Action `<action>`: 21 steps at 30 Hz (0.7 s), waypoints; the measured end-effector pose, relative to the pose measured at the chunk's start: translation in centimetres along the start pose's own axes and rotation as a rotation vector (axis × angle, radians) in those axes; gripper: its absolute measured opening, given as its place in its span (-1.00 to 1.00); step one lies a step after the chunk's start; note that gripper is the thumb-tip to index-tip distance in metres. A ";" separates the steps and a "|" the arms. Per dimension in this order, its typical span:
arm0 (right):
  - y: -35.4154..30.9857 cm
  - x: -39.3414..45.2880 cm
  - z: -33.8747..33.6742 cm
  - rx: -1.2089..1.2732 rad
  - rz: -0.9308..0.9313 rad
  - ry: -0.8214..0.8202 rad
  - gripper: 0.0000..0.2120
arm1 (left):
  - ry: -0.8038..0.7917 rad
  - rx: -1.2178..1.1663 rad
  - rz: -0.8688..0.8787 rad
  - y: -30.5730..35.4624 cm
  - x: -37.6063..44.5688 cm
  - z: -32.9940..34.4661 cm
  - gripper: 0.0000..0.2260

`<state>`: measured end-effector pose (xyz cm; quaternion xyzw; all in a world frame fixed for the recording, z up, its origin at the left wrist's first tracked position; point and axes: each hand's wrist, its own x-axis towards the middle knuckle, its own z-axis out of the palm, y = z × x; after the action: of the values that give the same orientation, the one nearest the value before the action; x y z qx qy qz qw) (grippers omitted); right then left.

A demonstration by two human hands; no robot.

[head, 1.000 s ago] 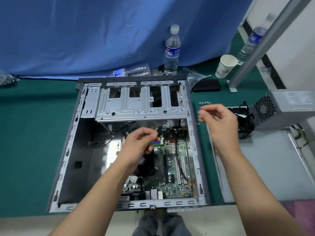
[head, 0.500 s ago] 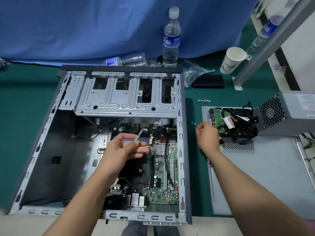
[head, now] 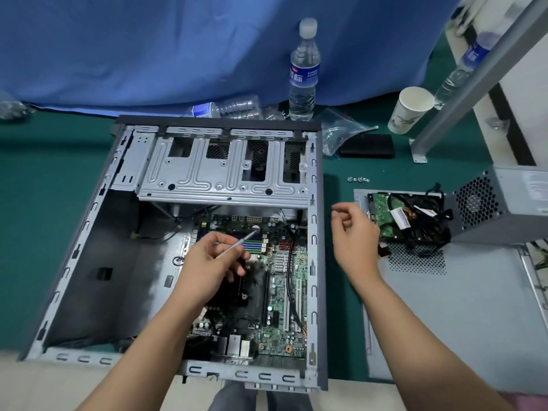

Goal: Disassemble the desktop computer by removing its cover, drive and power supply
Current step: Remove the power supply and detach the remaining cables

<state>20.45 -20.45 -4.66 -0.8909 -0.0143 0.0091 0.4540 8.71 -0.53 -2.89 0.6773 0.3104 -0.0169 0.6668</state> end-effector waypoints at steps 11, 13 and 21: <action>-7.6 -6.1 2.3 -0.539 -0.691 -0.554 -0.69 | 0.087 0.381 0.049 1.4 -2.3 -6.7 -0.95; -7.5 -6.0 2.4 -0.598 -0.696 -0.592 -0.71 | 0.062 0.528 0.069 1.7 -2.9 -9.1 -0.94; -7.5 -5.9 2.5 -0.650 -0.678 -0.639 -0.76 | -0.264 1.260 0.161 1.7 -2.9 -14.9 -0.94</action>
<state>14.32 -14.22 -0.02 -0.8834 -0.4381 0.1271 0.1069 1.26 12.09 1.58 0.9522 0.1046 -0.2287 0.1734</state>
